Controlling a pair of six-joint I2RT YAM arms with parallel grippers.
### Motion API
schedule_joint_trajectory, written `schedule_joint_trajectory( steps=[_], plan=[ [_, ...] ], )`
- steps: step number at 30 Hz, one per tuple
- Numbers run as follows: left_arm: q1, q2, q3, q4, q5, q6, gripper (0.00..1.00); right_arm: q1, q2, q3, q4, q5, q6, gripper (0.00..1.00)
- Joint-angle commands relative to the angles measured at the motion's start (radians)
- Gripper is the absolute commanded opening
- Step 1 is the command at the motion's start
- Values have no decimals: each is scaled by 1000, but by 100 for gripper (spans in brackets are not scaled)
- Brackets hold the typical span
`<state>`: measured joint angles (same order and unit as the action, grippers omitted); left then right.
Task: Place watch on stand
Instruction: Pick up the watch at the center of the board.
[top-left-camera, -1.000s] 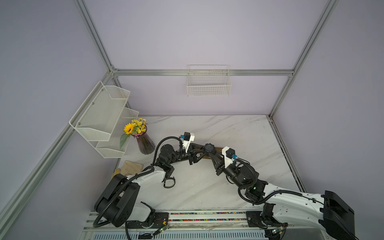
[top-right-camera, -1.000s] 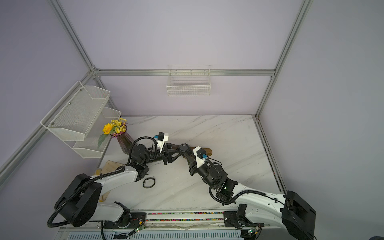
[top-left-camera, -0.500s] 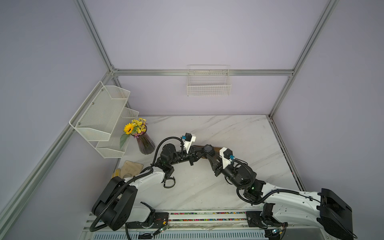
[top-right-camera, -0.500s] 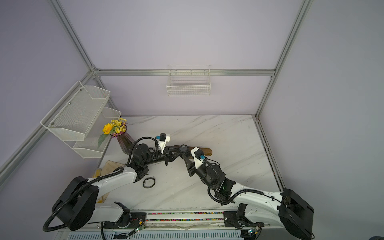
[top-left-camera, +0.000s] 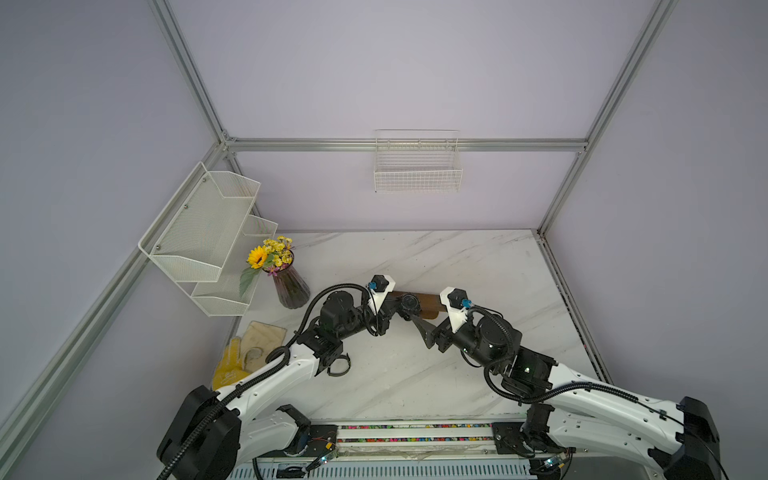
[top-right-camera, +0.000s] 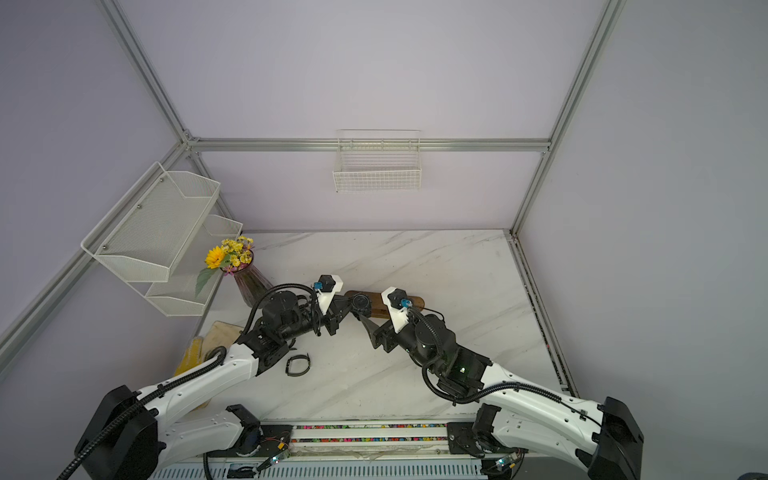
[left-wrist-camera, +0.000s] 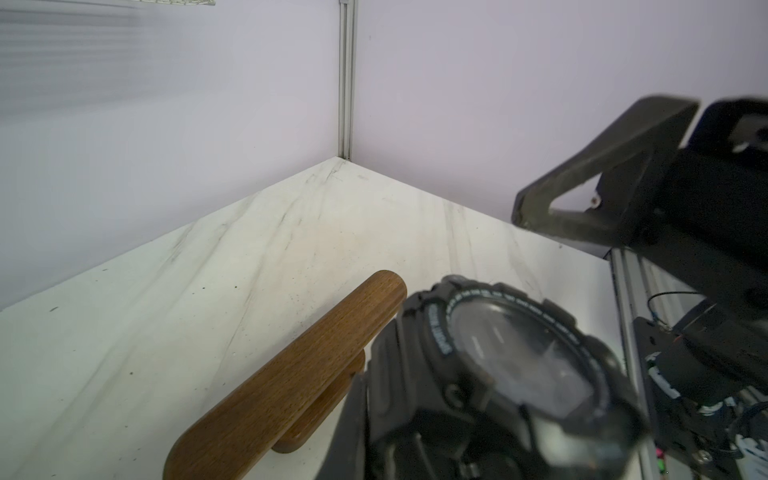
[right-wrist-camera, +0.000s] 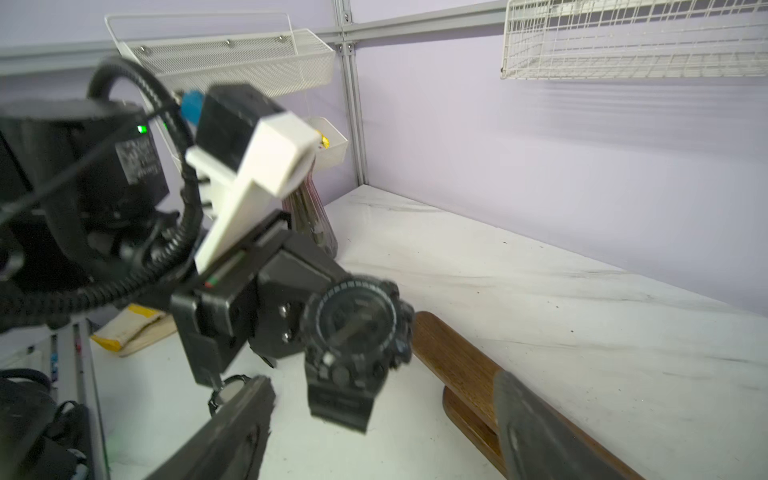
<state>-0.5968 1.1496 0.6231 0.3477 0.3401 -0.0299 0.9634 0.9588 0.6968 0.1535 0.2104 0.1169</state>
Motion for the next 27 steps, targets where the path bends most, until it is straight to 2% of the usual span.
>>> schedule_joint_trajectory(
  steps=[1,5,8,16,27],
  plan=[
    [-23,-22,15,-36,-212,124,0,-7,43,98,-171,-77,139,85],
    [-44,-19,21,-58,-247,163,0,-15,157,243,-363,-33,190,86],
    [-64,-15,31,-78,-243,188,0,-29,213,300,-446,-54,193,87],
    [-85,-17,29,-94,-144,215,0,-140,228,319,-500,-221,181,86],
    [-103,1,41,-103,-135,228,0,-151,282,344,-518,-343,162,81]
  ],
)
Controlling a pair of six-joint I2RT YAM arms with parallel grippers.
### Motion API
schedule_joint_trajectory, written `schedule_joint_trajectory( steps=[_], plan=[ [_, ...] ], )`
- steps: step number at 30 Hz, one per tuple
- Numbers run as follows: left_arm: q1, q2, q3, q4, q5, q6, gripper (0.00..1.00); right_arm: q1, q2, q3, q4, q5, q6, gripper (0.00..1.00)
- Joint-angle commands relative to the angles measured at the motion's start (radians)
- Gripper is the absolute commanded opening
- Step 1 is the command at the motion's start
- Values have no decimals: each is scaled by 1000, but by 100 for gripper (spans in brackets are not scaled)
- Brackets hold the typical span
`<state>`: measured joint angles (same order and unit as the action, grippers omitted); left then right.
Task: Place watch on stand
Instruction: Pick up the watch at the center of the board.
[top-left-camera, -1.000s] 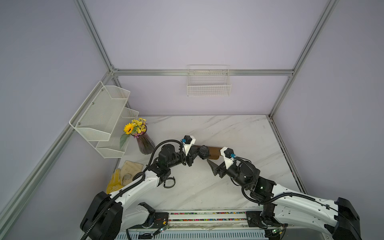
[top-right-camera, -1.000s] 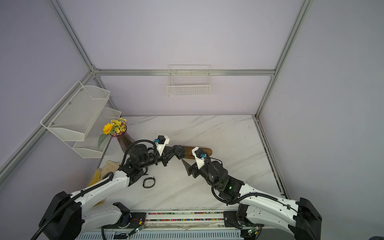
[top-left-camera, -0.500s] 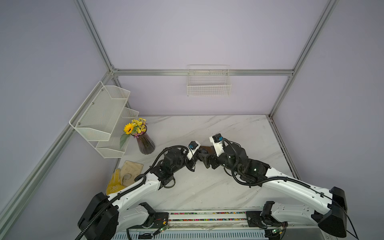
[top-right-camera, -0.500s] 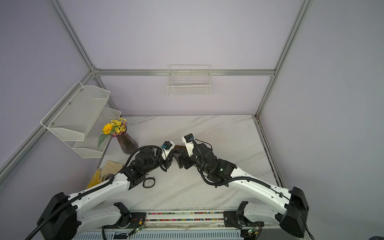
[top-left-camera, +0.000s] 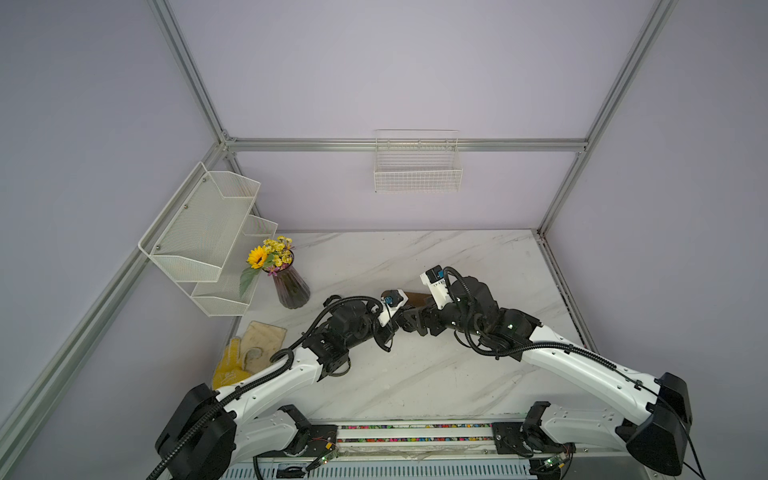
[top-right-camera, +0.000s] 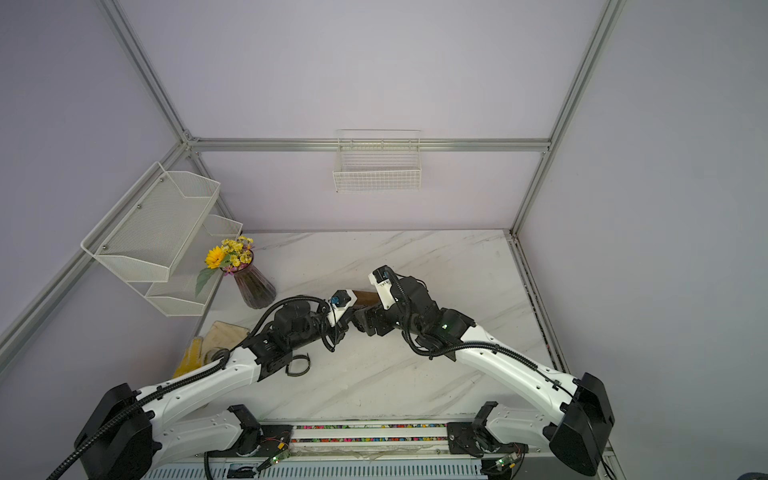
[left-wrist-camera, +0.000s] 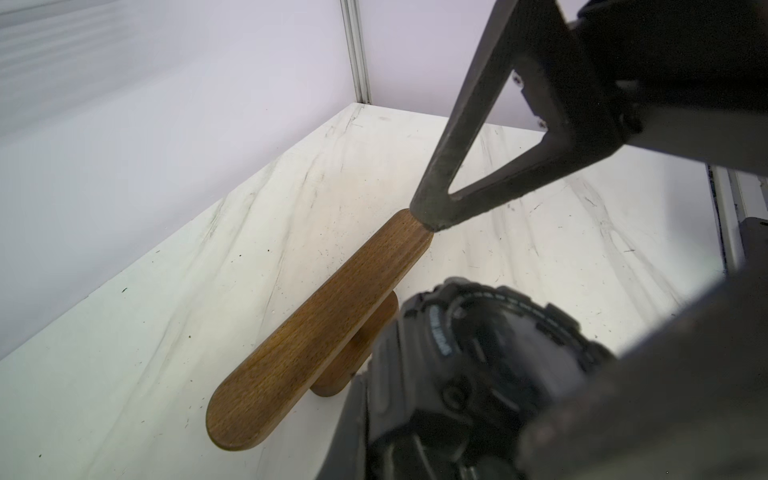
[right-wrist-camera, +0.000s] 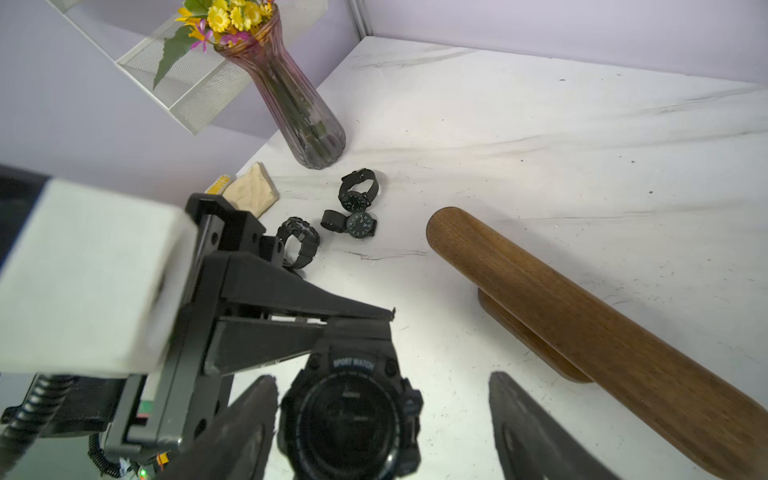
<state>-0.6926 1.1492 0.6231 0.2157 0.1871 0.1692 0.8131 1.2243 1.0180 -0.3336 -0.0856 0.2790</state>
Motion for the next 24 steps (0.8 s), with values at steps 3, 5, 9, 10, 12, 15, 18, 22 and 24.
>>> schedule_joint_trajectory(
  steps=[3,5,9,10,12,15,18,22,24],
  plan=[
    [-8,1,40,30,15,30,0,0,34,29,-48,-54,-10,78],
    [-8,3,41,30,16,33,0,0,39,29,-48,-63,-12,76],
    [-9,7,44,28,16,32,0,0,55,41,-58,-83,-24,66],
    [-7,7,44,27,16,32,0,-1,58,45,-60,-84,-26,63],
    [-10,10,46,24,18,32,0,-1,56,47,-61,-82,-28,60],
    [-10,13,47,24,18,33,0,-1,58,51,-63,-76,-32,53],
    [-11,14,49,23,19,32,0,-1,61,57,-77,-48,-35,47],
    [-11,13,50,22,7,25,4,-1,52,58,-76,-24,-27,41],
    [-11,10,49,20,-4,16,17,0,44,54,-70,-13,-13,40]
  ],
)
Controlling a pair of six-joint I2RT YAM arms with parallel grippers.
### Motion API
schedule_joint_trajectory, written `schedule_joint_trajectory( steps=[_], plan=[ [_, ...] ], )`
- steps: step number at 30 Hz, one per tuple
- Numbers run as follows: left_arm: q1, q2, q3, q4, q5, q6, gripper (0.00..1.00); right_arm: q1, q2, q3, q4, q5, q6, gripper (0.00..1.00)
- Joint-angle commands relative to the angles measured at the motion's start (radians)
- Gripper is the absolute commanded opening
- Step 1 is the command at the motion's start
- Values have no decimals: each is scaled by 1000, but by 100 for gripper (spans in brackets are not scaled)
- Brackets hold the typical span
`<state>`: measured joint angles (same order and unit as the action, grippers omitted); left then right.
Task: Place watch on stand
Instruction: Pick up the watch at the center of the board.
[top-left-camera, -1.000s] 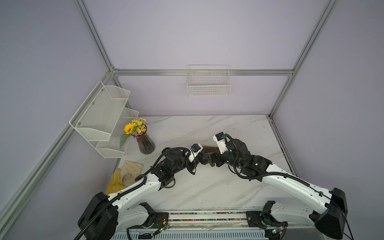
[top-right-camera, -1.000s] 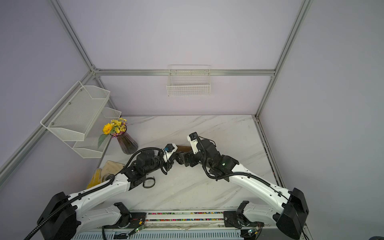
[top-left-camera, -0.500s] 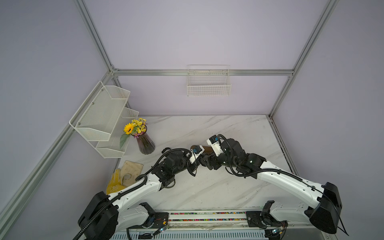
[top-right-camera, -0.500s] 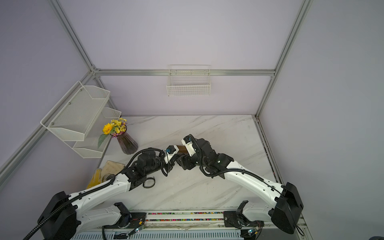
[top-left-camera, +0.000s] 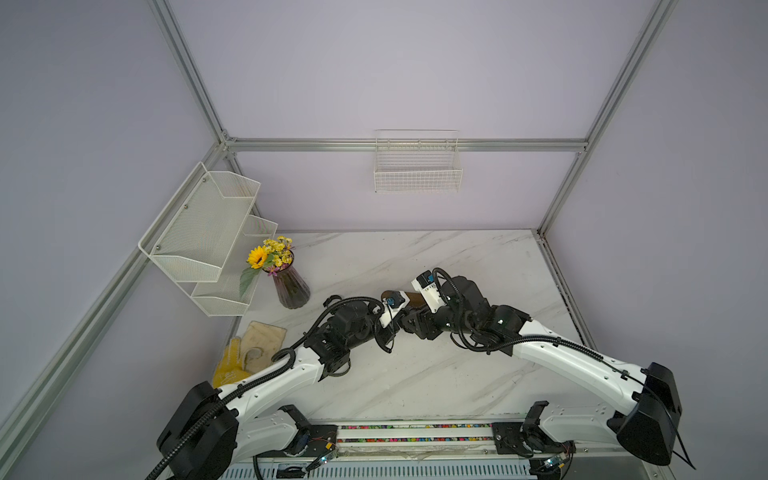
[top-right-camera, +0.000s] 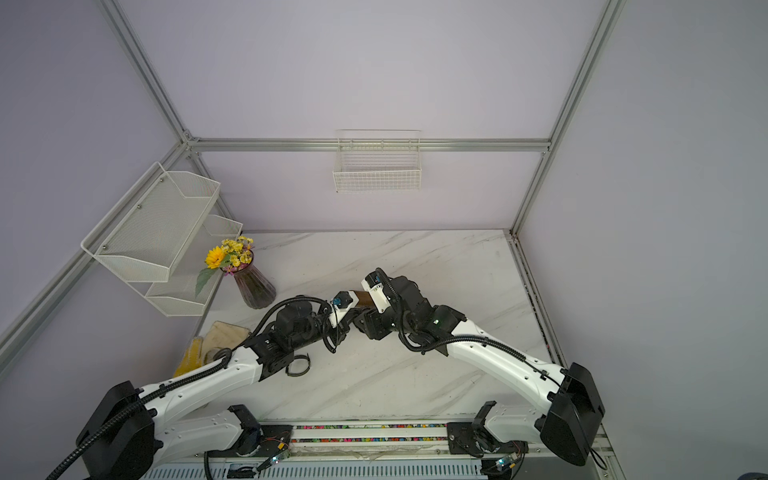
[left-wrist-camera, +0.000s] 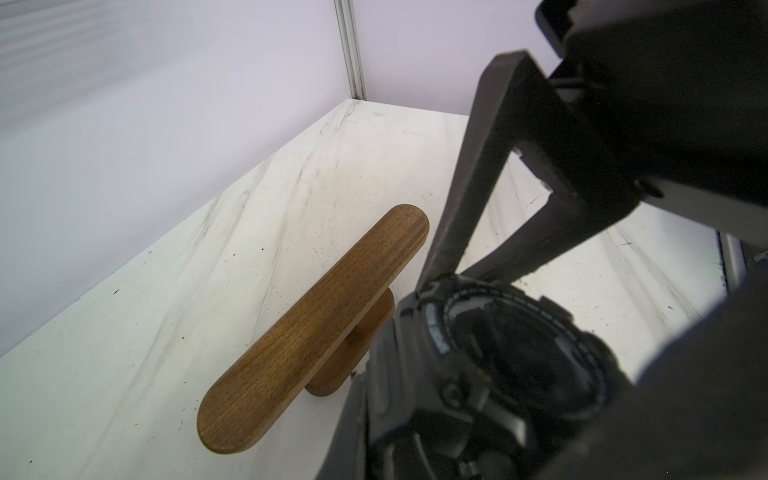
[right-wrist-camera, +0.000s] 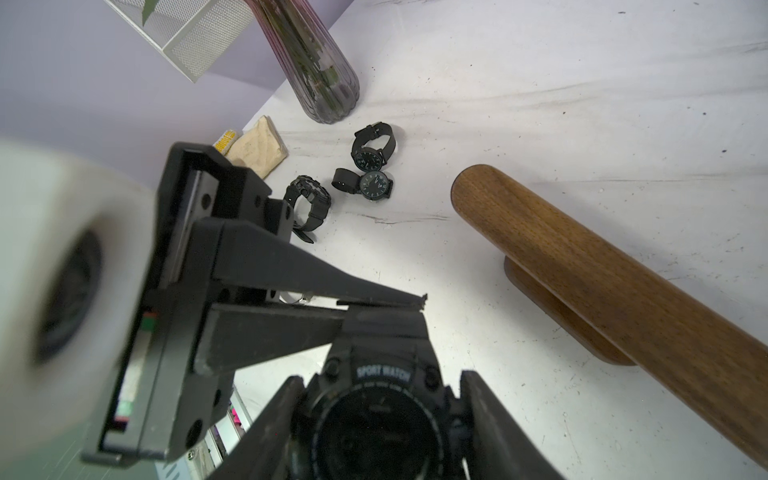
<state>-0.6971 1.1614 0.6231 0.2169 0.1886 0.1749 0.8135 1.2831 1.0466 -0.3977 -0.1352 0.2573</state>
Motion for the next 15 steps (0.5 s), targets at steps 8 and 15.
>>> schedule_joint_trajectory(
  steps=[8,15],
  plan=[
    [-6,-76,-14,78,-150,-72,64,-11,-47,2,-16,185,35,39],
    [7,-150,-58,97,-188,-109,75,-156,-66,-72,-24,256,62,39]
  ],
)
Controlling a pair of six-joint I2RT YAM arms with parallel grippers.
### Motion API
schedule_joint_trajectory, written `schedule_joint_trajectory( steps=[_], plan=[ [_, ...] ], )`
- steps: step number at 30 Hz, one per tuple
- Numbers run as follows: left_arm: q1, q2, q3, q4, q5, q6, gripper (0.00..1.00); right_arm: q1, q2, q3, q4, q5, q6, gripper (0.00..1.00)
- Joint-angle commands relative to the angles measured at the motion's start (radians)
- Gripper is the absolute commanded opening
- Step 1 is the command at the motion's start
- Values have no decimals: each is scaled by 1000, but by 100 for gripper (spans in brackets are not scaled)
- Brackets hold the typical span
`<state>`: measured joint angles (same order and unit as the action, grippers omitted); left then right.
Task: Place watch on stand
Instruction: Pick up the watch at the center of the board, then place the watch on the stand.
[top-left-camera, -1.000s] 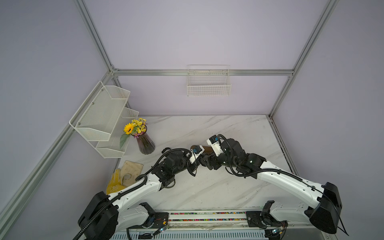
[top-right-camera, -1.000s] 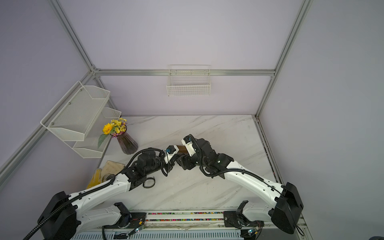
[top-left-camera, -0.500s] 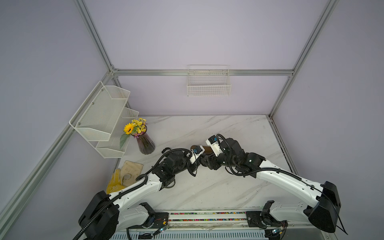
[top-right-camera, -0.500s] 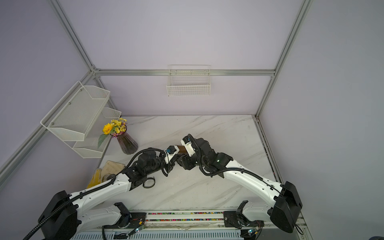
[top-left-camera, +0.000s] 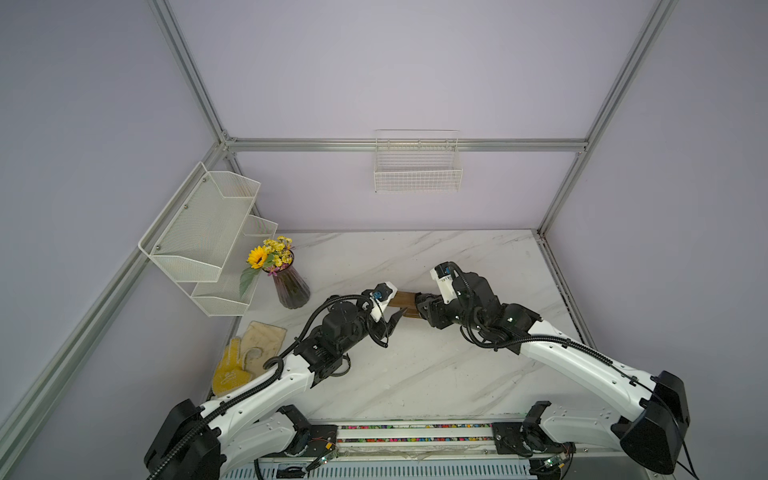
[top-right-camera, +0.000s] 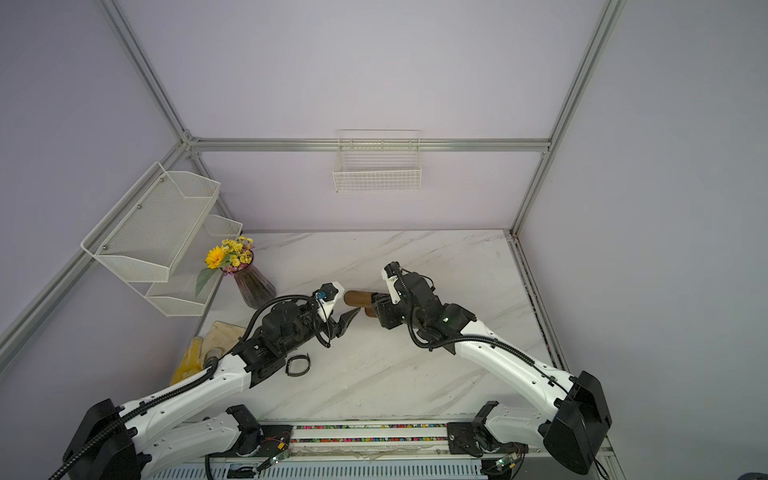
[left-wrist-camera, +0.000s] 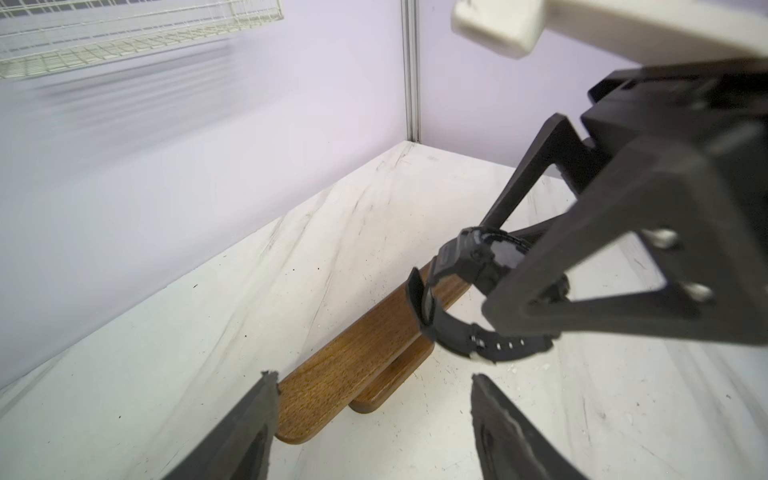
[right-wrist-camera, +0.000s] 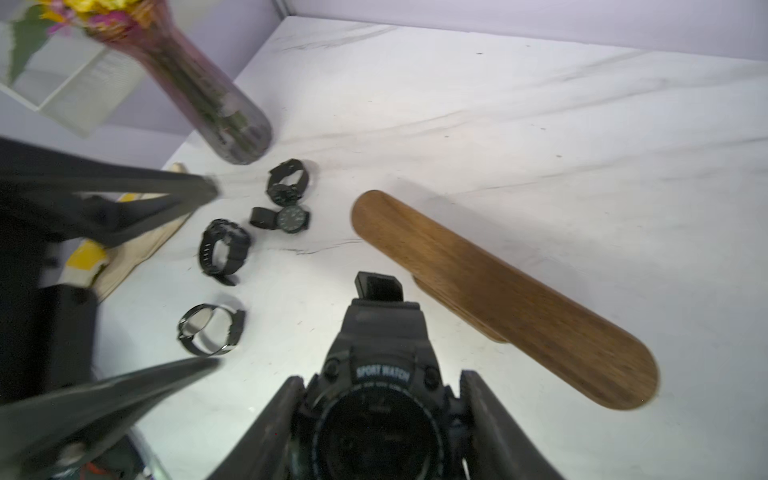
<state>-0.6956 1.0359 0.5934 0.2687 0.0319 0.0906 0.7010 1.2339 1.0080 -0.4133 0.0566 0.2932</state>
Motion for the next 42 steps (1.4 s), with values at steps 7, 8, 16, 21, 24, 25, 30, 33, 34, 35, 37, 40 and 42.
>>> schedule_joint_trajectory(
  steps=[7,8,16,21,24,25,30,33,34,35,37,40,42],
  plan=[
    [20,-52,-44,32,-62,-68,82,-126,-20,-80,-6,151,13,39],
    [20,-56,-49,35,-77,-74,83,-132,-23,-88,-5,174,12,39],
    [28,-79,-84,59,-101,-81,87,-156,-19,-141,39,272,6,38],
    [31,-76,-84,59,-99,-81,87,-161,1,-161,63,321,7,38],
    [32,-73,-84,58,-105,-81,88,-166,16,-172,78,327,10,38],
    [32,-71,-84,58,-107,-81,88,-167,22,-178,85,327,12,38],
    [32,-69,-84,60,-108,-82,88,-178,46,-195,109,337,20,38],
    [33,-66,-84,61,-105,-84,89,-183,63,-199,116,347,18,38],
    [33,-66,-84,63,-105,-83,89,-185,67,-199,119,348,20,39],
    [34,-65,-85,62,-105,-84,89,-187,72,-202,121,348,20,38],
    [33,-62,-84,64,-106,-83,89,-190,77,-207,129,350,21,39],
    [33,-52,-82,64,-110,-83,89,-197,88,-210,139,352,23,39],
    [33,-42,-79,64,-110,-83,89,-198,87,-216,160,342,17,39]
  ],
)
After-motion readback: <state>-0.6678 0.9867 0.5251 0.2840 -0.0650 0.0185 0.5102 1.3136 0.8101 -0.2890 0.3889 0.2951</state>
